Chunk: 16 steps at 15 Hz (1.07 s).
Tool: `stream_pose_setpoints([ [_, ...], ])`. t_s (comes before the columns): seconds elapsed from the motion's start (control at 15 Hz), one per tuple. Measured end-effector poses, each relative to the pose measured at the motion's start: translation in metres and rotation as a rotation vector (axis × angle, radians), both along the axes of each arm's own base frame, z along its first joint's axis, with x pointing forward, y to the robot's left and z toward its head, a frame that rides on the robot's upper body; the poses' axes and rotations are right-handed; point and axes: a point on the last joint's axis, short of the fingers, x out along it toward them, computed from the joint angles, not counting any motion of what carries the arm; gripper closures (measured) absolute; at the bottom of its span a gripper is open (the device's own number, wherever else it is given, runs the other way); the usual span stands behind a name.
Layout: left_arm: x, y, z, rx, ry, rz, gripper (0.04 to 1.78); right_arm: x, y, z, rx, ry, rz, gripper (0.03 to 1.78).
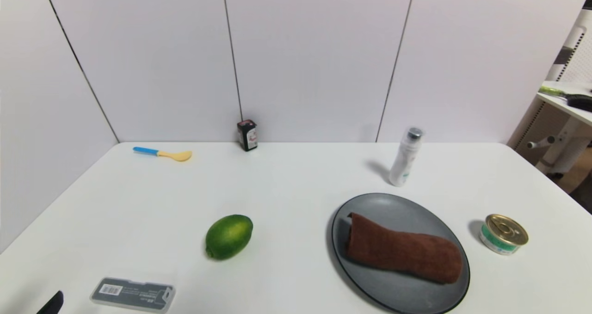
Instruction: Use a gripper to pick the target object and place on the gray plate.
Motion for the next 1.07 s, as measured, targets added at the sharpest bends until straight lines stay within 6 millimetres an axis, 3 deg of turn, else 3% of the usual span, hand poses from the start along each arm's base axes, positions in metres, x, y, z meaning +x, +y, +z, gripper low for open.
stream_pose_setpoints([
  [0.13, -0.012, 0.002, -0.023, -0.016, -0.025, 0.069, 0.13, 0.000, 0.000, 0.000, 0.000, 0.000, 0.000, 0.10],
  [0.4, -0.024, 0.001, -0.058, -0.095, 0.072, 0.020, 0.13, 0.000, 0.000, 0.000, 0.000, 0.000, 0.000, 0.10],
  [1.07, -0.026, 0.001, -0.060, -0.160, 0.033, 0.050, 0.13, 0.000, 0.000, 0.000, 0.000, -0.001, 0.000, 0.10],
])
